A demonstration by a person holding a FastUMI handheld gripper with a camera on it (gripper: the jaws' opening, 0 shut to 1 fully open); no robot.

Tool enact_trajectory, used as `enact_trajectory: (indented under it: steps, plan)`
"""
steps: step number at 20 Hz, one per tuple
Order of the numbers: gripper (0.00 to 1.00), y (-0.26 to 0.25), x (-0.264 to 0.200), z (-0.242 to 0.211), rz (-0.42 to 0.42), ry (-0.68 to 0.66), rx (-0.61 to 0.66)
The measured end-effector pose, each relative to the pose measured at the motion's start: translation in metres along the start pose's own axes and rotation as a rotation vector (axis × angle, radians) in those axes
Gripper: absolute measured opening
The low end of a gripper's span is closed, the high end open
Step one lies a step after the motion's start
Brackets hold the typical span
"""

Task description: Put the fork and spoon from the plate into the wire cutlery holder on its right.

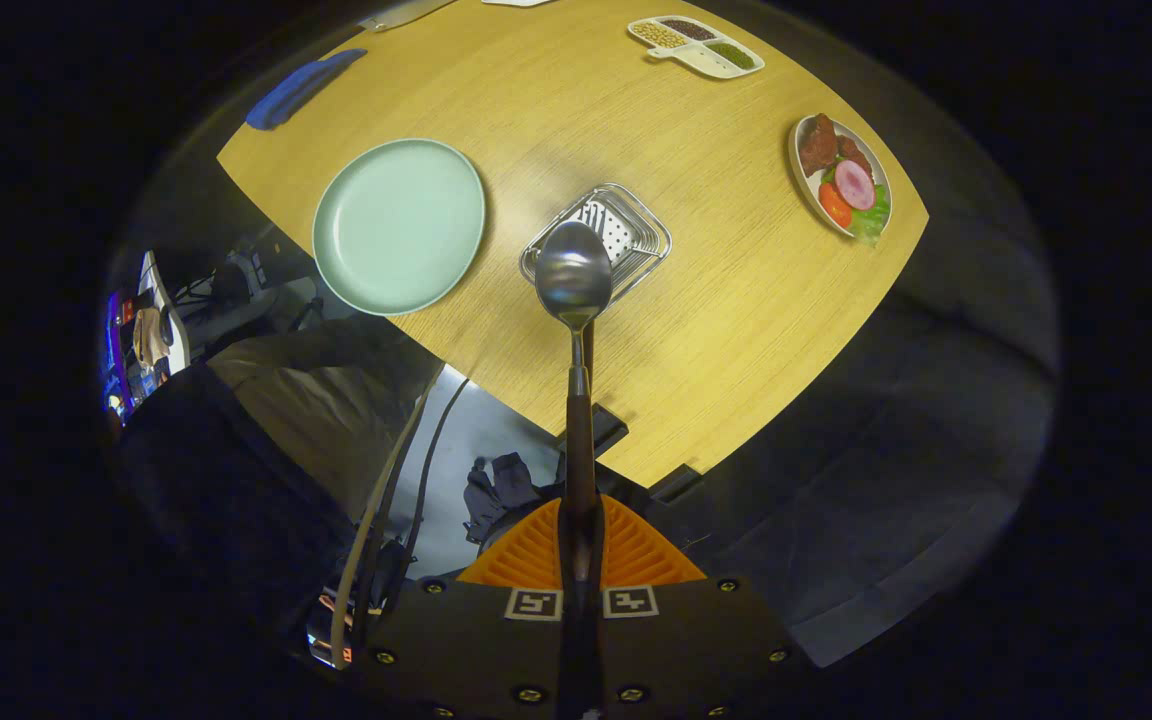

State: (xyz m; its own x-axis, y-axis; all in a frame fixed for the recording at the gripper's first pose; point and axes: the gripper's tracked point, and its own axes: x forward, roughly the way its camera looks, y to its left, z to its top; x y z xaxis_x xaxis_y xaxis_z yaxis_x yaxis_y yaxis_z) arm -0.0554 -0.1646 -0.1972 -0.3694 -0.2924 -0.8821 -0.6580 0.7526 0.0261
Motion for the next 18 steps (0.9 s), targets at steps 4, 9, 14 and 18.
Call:
enact_trajectory:
  steps: [4,9,14,18]
  plan:
    - [0.0,-0.006,0.004,0.012,0.017,0.038,-0.011]
    - [0.01,-0.017,0.016,0.031,0.022,0.115,-0.043]
    - [0.01,-0.025,0.027,0.048,0.01,0.191,-0.069]
    - [0.01,-0.03,0.035,0.062,-0.006,0.232,-0.093]
